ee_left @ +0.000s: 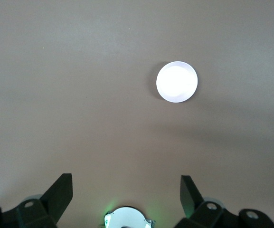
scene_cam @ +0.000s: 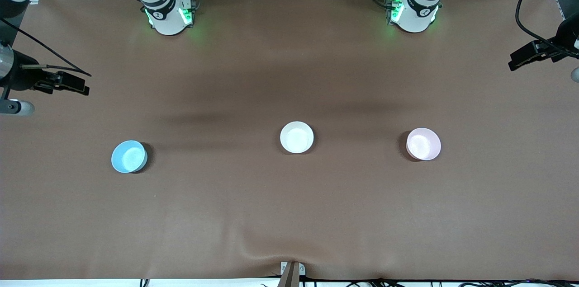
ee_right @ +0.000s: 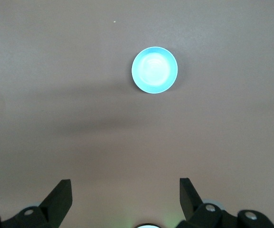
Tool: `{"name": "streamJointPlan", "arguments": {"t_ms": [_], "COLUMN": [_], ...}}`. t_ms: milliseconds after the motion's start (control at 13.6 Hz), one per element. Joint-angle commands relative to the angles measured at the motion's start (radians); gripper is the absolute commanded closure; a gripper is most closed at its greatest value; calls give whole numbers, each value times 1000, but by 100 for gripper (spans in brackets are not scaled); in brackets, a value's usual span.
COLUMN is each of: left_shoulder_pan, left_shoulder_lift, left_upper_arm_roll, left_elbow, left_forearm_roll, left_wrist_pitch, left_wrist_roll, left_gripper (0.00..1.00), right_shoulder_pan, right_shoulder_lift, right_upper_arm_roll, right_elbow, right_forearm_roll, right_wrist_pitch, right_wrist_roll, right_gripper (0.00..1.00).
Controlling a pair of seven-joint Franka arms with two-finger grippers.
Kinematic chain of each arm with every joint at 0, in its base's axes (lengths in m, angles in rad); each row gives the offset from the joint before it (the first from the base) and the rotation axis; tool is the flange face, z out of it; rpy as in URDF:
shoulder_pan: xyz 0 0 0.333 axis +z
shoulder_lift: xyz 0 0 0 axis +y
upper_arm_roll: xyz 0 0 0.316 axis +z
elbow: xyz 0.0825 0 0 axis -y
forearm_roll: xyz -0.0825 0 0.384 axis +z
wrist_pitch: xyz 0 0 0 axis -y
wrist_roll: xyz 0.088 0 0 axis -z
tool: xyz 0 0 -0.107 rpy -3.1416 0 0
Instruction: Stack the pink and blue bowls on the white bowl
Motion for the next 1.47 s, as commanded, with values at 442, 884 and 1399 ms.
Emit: {"name": "streamJointPlan", "arguments": {"t_ms": [442,884,1399], "left_shoulder_pan": [6,-24,-11], "left_shoulder_lift": [-21,22,199], "left_upper_arm_roll": [-9,-40,-42], "left_elbow": [-179,-395,-461], "left_forearm_roll": [10,4,4], "left_wrist_pitch": [174,493,754], "left_wrist_roll": [12,12,12], "left_gripper": [0,0,0], "right_shoulder_pan": [-24,-22,-22], "right_shoulder_lift": [38,40,40], "right_upper_arm_roll": [8,8,8], "right_elbow": [-17,-42,-48], "right_forearm_roll": [-7,-7,-7], "right_wrist_pitch": [46,66,76], "right_wrist_roll": [15,15,15], "right_gripper": [0,0,0]}}
